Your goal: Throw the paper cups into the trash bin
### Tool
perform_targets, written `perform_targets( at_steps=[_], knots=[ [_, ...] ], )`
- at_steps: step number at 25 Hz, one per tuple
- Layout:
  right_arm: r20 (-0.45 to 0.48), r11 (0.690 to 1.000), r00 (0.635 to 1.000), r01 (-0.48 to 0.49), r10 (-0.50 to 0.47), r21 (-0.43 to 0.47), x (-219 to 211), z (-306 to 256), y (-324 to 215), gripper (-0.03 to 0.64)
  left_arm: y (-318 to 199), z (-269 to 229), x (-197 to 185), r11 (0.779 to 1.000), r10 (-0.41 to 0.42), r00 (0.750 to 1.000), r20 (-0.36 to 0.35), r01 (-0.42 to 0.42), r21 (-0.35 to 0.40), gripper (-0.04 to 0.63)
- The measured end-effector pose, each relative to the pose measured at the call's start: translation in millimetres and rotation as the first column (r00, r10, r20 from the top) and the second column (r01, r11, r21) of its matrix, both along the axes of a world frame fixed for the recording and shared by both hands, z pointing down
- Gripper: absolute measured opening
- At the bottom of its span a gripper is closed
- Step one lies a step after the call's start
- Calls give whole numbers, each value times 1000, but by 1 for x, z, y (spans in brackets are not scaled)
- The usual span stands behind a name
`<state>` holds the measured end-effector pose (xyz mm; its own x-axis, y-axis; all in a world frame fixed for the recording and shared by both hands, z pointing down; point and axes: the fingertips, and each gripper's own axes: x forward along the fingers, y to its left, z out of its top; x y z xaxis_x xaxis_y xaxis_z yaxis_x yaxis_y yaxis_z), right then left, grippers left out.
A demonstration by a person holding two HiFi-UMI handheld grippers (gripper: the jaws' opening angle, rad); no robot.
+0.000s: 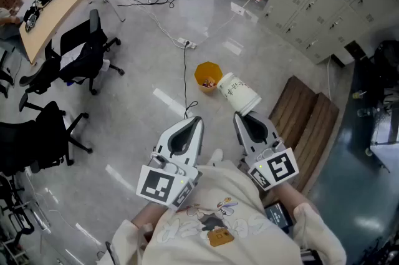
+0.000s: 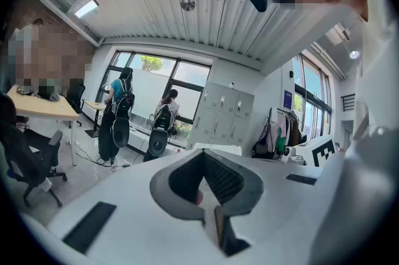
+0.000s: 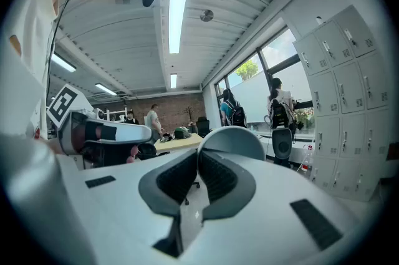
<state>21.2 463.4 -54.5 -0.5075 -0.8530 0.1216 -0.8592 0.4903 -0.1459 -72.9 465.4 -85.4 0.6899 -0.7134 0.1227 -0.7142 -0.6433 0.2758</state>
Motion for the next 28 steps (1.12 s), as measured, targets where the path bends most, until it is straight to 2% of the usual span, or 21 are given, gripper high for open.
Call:
perform_targets(
  at_steps=[6, 10, 16, 25, 28],
  knots=[
    [2, 1000, 1000, -2, 2, -2, 5, 5, -7, 26, -7, 17, 17, 1000, 5, 999, 49, -5, -9, 6],
    [13, 1000, 1000, -14, 15, -9, 12, 5, -3, 26, -4, 16, 25, 1000, 19, 998, 52, -19, -15, 6],
    [17, 999, 1000, -20, 19, 39, 25, -7, 14, 26, 8, 21, 36, 999, 19, 998, 62, -17, -27, 6],
    [11, 997, 999, -44, 43, 67, 90, 4, 22, 26, 19, 37, 74, 1000, -8, 997, 76, 10, -15, 6],
    [17, 998, 999, -39, 39, 43, 104, 15, 11, 26, 12, 44, 84, 999, -34, 997, 71, 36, -32, 6]
  ],
)
